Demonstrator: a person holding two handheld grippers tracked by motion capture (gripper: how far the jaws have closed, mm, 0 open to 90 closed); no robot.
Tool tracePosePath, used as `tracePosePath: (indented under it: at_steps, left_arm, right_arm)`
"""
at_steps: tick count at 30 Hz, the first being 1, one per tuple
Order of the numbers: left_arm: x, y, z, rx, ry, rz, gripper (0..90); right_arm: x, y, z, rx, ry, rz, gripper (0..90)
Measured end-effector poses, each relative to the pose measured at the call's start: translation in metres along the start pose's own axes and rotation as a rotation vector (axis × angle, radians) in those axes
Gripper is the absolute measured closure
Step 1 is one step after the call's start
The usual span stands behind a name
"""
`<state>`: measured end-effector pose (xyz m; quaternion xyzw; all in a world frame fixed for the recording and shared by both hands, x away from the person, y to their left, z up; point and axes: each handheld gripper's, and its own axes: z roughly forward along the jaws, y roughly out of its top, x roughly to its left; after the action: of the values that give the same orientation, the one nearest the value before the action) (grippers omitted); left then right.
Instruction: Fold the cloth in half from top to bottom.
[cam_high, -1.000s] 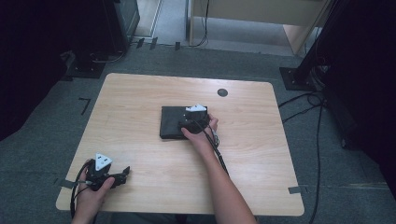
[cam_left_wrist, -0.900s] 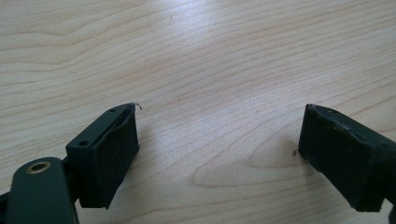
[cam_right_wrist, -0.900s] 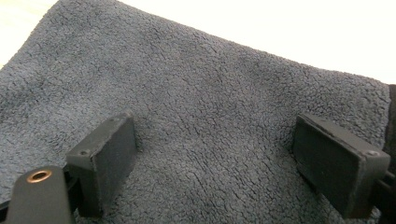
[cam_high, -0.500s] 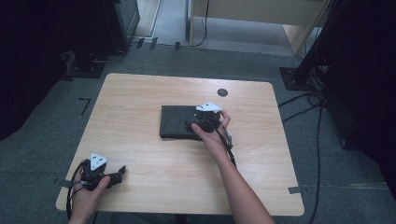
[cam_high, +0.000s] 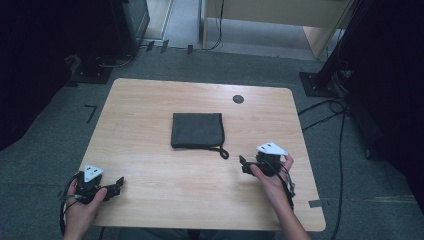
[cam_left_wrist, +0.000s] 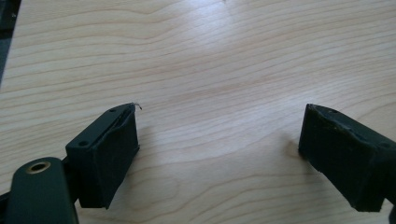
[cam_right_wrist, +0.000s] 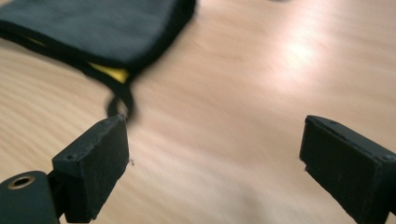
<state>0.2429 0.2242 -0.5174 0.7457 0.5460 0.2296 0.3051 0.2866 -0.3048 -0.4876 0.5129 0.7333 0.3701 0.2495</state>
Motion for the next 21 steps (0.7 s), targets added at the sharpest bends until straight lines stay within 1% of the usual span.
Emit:
tracePosePath:
  at_steps: [2, 3, 4, 6, 7, 10, 13, 14, 15, 17, 19, 21]
  left_arm:
    - [0.003, 0.000, 0.000, 0.000, -0.002, -0.001, 11.4]
    - [0.004, -0.001, -0.001, -0.001, -0.003, 0.002, 11.4]
    - [0.005, -0.001, -0.001, -0.002, -0.005, 0.002, 11.4]
    - [0.005, -0.001, -0.001, -0.001, -0.007, 0.006, 11.3]
    - [0.005, -0.001, 0.000, -0.001, -0.008, 0.006, 11.2]
    - [0.005, -0.001, 0.000, -0.001, -0.009, 0.006, 11.2]
    - [0.005, -0.001, 0.000, -0.001, -0.009, 0.006, 11.0]
    - [0.005, -0.001, 0.000, -0.001, -0.010, 0.006, 11.0]
    - [0.005, -0.001, 0.000, -0.001, -0.010, 0.006, 11.0]
    - [0.005, -0.001, 0.000, -0.001, -0.010, 0.006, 10.9]
    - [0.005, -0.001, 0.000, -0.001, -0.010, 0.007, 10.9]
    - [0.006, 0.000, 0.000, 0.000, -0.012, 0.007, 10.7]
  right_arm:
    - [-0.012, -0.017, -0.013, -0.003, -0.020, 0.040, 8.1]
    - [-0.016, -0.023, -0.017, -0.001, -0.027, 0.052, 8.1]
    - [-0.022, -0.032, -0.023, 0.000, -0.041, 0.067, 8.1]
    - [-0.031, -0.046, -0.031, 0.012, -0.056, 0.081, 8.1]
    - [-0.035, -0.052, -0.035, 0.028, -0.061, 0.091, 8.1]
    - [-0.044, -0.066, -0.043, 0.050, -0.089, 0.096, 8.1]
    - [-0.052, -0.077, -0.051, 0.068, -0.111, 0.112, 8.1]
    - [-0.054, -0.080, -0.053, 0.068, -0.117, 0.115, 8.1]
    - [-0.057, -0.082, -0.057, 0.066, -0.118, 0.127, 8.1]
    - [-0.061, -0.086, -0.062, 0.070, -0.142, 0.117, 8.1]
    - [-0.064, -0.090, -0.066, 0.084, -0.150, 0.123, 8.1]
    - [-0.068, -0.093, -0.070, 0.102, -0.146, 0.134, 8.1]
